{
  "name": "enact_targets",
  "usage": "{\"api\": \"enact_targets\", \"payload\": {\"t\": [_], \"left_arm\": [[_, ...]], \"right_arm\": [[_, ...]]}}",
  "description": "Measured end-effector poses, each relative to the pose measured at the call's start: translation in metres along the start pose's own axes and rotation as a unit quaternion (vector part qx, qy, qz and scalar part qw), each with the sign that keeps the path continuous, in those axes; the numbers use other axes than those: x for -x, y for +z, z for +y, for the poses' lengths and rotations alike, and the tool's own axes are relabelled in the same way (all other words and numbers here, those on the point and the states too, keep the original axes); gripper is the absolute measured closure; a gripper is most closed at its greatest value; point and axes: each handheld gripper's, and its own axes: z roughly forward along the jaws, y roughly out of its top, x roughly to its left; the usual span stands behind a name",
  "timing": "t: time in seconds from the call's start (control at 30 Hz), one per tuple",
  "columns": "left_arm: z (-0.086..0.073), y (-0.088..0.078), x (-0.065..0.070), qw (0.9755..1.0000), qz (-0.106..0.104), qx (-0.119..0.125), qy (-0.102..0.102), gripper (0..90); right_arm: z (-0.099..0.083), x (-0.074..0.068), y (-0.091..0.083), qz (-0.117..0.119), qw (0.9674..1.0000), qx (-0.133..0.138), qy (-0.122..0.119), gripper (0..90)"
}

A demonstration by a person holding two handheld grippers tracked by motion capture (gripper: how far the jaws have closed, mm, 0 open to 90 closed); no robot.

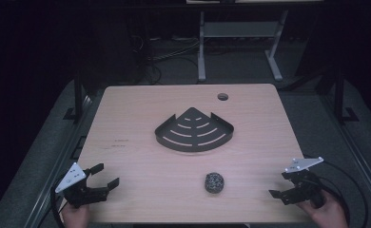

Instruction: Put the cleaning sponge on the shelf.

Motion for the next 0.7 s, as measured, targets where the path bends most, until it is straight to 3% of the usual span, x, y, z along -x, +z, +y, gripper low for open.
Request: {"api": "enact_targets", "payload": {"t": [0.7], "left_arm": [[0.000,0.000,0.003,0.9999,-0.006,0.006,0.005,13.3]], "right_arm": [[0.017,-0.022,0.010,0.013,0.9990,-0.014,-0.040,15.9]]}}
